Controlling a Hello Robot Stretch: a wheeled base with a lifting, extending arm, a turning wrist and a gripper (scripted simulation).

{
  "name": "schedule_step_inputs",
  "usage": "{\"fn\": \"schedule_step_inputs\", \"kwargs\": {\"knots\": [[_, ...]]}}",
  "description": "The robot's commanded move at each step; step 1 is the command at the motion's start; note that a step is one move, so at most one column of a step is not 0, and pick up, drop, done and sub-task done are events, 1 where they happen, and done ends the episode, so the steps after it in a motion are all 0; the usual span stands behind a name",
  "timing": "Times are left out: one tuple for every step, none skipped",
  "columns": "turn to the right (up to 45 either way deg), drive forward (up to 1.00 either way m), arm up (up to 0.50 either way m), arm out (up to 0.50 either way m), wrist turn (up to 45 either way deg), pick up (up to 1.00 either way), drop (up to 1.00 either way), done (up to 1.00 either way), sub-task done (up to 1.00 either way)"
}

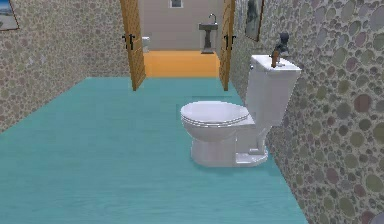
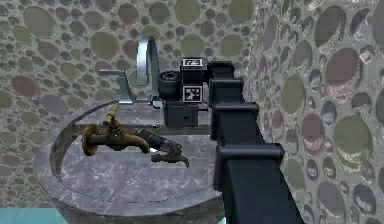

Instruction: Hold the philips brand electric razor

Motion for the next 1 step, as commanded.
{"fn": "schedule_step_inputs", "kwargs": {"knots": [[0.0,0.00,-0.20,0.00,0.0,0.00,0.00,0.00,0.00]]}}
